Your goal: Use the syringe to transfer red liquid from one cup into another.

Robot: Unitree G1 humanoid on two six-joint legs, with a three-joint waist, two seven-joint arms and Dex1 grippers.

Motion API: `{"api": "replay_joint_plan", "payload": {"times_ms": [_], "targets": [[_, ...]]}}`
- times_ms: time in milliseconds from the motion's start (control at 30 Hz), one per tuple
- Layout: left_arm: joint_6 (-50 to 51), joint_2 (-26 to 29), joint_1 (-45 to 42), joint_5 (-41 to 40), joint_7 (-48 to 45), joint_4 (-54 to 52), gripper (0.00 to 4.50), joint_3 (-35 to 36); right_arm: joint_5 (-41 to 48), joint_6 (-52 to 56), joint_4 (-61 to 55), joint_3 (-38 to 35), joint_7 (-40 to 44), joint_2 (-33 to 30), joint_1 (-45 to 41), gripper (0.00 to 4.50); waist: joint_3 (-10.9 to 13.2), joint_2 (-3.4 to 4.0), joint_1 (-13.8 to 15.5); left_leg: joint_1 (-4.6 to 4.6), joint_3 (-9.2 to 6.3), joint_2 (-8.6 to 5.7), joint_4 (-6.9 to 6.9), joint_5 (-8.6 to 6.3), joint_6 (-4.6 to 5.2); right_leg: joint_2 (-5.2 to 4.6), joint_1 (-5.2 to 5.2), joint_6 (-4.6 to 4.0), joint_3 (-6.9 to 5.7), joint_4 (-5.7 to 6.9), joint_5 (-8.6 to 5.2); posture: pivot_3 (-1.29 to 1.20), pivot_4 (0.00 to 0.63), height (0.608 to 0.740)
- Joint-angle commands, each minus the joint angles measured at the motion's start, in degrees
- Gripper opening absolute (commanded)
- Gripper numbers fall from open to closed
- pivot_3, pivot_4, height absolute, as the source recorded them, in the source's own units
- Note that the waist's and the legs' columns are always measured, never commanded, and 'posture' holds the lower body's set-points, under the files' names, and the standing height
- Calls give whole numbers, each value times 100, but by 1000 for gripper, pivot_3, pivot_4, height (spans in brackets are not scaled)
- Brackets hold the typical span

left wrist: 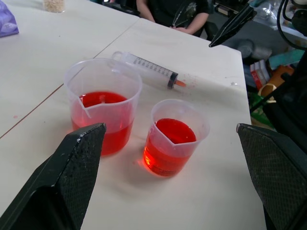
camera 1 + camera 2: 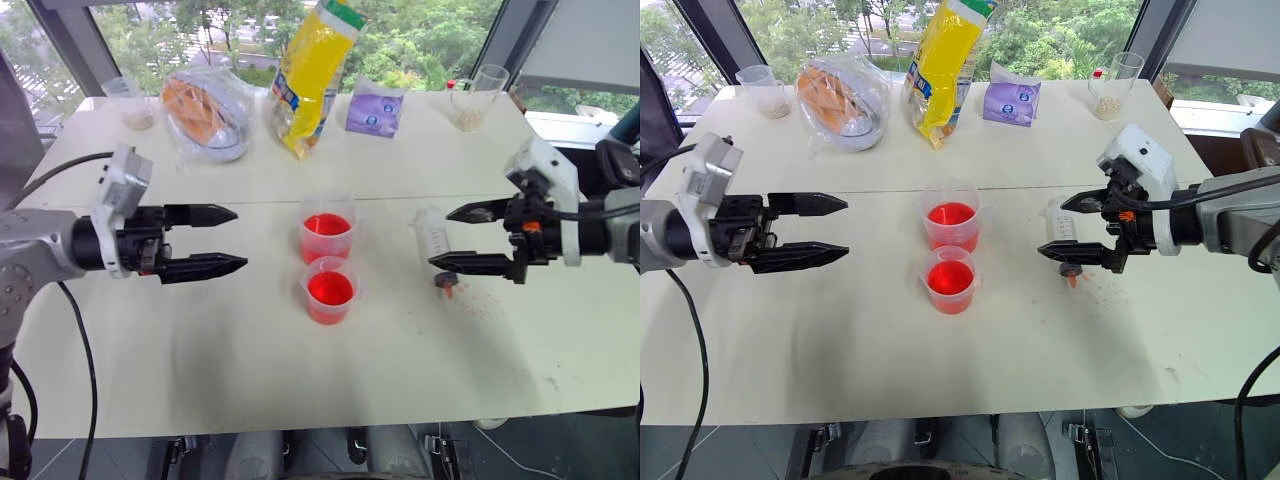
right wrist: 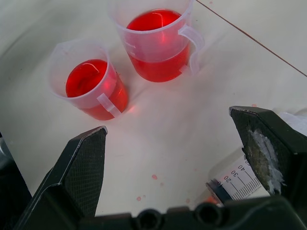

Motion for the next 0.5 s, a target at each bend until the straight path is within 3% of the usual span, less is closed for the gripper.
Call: {"api": "replay_joint_plan", "payload": {"times_ms": [33,500], "targets": [[-212,24,-62,80,-41,28,4500,174,-34,-110,-35,-116,20,-21,-100,4465,0,0,0,0,0,0,0,0,0,0,0,0,0,0,0,0,150,740],[-139,24,-36,-103,3,6,4500,266,-130,-112,2,-48,96,-34,-107,4465,0,0,-1,0,1,0,0,0,0,0,0,2,0,0,1,0,150,740]]}}
